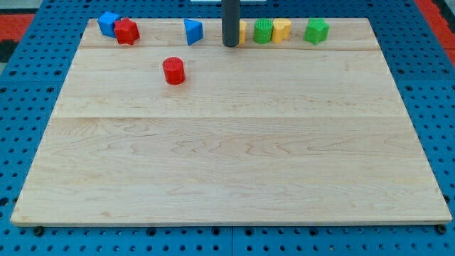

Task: Push the red circle to the bottom of the green circle

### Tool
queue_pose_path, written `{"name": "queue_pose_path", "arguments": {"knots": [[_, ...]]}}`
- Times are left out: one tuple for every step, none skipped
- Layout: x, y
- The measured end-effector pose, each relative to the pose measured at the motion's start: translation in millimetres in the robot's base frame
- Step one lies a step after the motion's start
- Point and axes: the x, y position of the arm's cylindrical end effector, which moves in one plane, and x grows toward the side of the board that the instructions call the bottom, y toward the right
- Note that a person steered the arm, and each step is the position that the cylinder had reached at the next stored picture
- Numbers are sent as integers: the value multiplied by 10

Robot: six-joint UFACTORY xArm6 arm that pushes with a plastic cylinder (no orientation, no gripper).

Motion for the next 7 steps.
{"name": "queue_pose_path", "arguments": {"knots": [[-44, -17], [167, -215], [234, -770], [370, -1143], [721, -1343], [914, -1039], [927, -512]]}}
